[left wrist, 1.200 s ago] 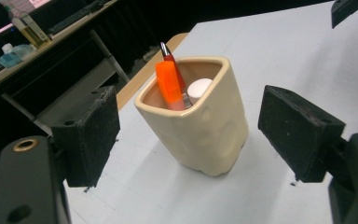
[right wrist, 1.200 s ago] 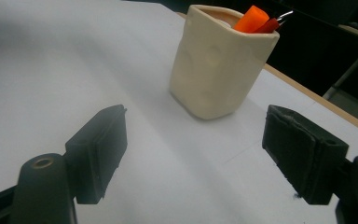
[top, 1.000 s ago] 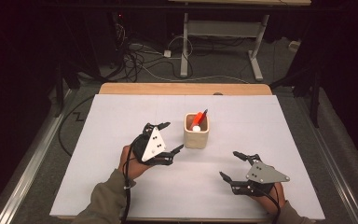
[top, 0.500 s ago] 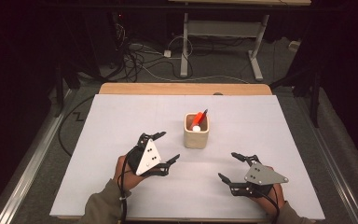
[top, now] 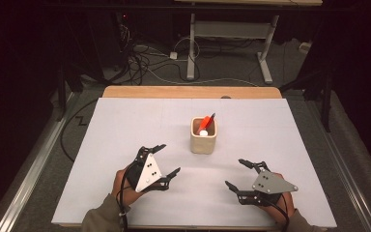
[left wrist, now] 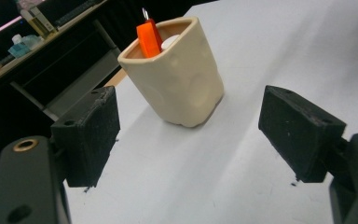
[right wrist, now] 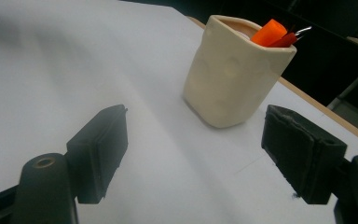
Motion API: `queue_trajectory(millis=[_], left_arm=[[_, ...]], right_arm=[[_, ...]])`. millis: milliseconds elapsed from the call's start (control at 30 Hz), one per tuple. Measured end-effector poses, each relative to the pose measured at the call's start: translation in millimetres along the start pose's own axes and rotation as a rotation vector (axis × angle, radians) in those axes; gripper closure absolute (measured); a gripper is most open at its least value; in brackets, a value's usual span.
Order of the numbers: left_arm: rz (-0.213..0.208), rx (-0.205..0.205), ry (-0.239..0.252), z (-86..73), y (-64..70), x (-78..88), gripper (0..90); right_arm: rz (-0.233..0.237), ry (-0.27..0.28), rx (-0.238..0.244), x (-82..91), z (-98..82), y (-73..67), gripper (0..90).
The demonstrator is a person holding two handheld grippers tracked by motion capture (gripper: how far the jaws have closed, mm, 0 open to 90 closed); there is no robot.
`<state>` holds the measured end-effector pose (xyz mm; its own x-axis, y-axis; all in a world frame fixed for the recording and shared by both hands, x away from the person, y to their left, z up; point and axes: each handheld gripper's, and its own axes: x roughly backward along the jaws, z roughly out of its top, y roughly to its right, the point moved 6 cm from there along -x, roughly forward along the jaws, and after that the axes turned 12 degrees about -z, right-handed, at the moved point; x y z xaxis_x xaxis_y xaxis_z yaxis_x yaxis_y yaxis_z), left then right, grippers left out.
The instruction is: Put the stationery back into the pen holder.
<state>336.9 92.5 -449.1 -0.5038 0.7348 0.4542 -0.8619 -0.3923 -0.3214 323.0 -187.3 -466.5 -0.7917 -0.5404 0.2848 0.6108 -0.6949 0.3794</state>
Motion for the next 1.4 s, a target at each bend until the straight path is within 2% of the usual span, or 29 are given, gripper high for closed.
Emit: queue_trajectory(millis=[167, 333, 567, 767, 1100, 1400], left_arm=[[0.017, -0.013, -0.016, -6.3, 1.6, 6.3, 20.2], [0.023, -0.001, -0.025, -16.4, 2.7, 12.8, 20.2], [0.023, 0.035, -0.020, -29.0, 2.0, 22.8, 20.2], [0.024, 0.045, -0.049, -42.8, 6.6, 29.3, 20.2], [0.037, 0.094, -0.068, -66.3, 8.4, 43.1, 20.2], [0.047, 0.136, -0.091, -84.4, 8.7, 54.6, 20.1]], right_arm=[[-0.001, 0.000, 0.003, 0.5, -0.3, 0.2, 22.8], [-0.013, 0.001, -0.003, 2.8, -1.0, 2.3, 22.8], [-0.029, -0.012, -0.009, 8.1, -5.3, 4.8, 22.7], [-0.045, -0.022, -0.016, 13.8, -10.2, 7.5, 22.7], [-0.063, -0.034, -0.021, 19.8, -16.0, 12.4, 22.7], [-0.097, -0.053, -0.027, 24.9, -24.4, 17.6, 22.4]])
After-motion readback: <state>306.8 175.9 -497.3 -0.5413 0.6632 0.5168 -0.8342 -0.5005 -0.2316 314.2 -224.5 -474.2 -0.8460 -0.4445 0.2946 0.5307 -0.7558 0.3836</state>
